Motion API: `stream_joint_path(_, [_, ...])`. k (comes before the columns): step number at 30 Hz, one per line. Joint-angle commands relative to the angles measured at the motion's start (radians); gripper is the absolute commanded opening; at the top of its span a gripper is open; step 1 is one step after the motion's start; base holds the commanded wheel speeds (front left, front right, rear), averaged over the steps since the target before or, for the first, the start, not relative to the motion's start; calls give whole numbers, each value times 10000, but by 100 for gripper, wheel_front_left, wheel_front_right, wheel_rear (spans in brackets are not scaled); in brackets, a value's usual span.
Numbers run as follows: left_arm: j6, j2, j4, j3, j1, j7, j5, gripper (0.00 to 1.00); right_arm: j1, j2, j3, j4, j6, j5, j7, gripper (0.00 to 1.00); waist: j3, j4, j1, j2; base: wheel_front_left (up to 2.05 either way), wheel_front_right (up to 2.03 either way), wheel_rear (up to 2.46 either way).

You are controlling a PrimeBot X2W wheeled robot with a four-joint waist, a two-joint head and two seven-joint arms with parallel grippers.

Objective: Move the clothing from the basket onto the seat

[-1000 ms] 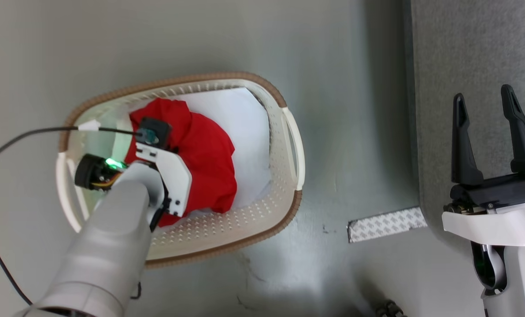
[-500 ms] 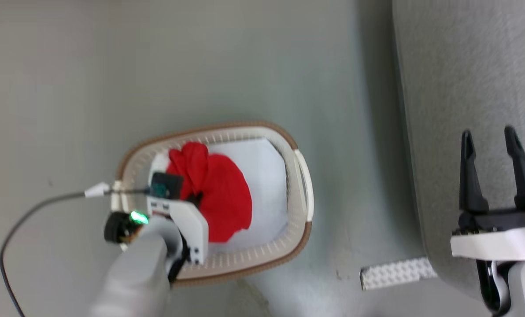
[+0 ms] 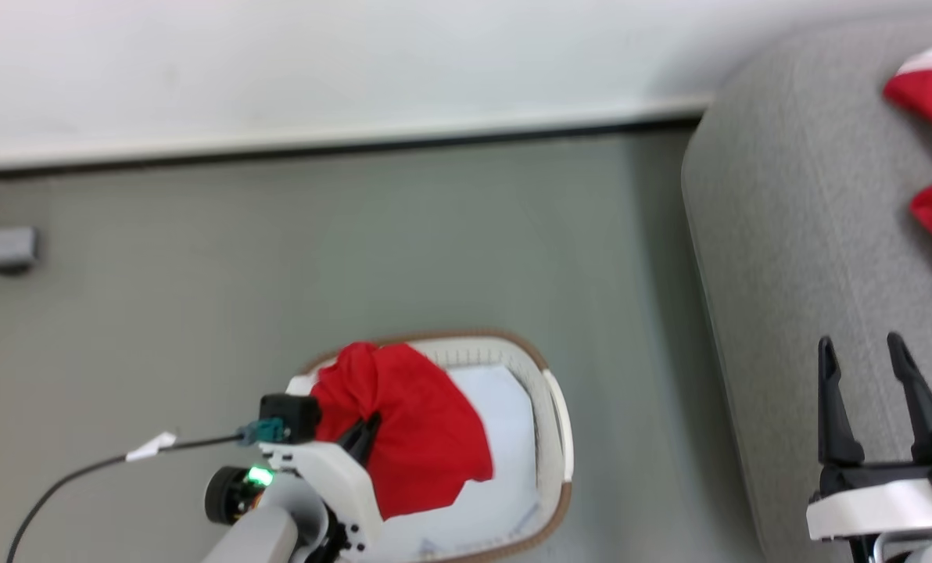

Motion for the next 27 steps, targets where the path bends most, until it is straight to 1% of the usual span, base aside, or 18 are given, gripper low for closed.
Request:
stream_joint_path(1, [1,76,-163,25,256,-25,-66,0,168,-4,-18,46,-26,-116,6,100,-736,234,3,-1,0,0,0])
stream_joint_path(3, [74,225,-642,152,580,-51,-227,0,304,-9,-61,145,-26,-213,6,100,-1073,293,3,-1,0,0,0])
stream_joint_path(8, [510,514,-2123,414,1548,-6,-518,0,722,-7,-84,388,-26,-478,6,100,-1936,462,3,-1,0,0,0])
stream_joint_path(12, [1025,803,-3539,633,2469,60,-663,0,1063,-38,-50,570,-26,-722,6,100,-2543,569,3,-1,0,0,0])
stream_joint_path(14, [1284,1041,-4224,675,2949,107,-554,0,1218,-82,-10,645,-26,-781,6,100,-2822,606,3,-1,0,0,0])
stream_joint_path(18, [1862,1386,-5509,952,4037,142,-725,0,1595,-256,170,838,-26,-643,6,100,-3413,667,3,-1,0,0,0])
stream_joint_path(22, [2385,1691,-6745,1282,5074,142,-892,0,1865,-377,221,889,-26,-517,6,100,-3723,717,3,-1,0,0,0])
stream_joint_path(27, [2840,1978,-7836,1579,6064,252,-1107,0,2117,-387,275,900,-26,-413,7,100,-4069,777,3,-1,0,0,0])
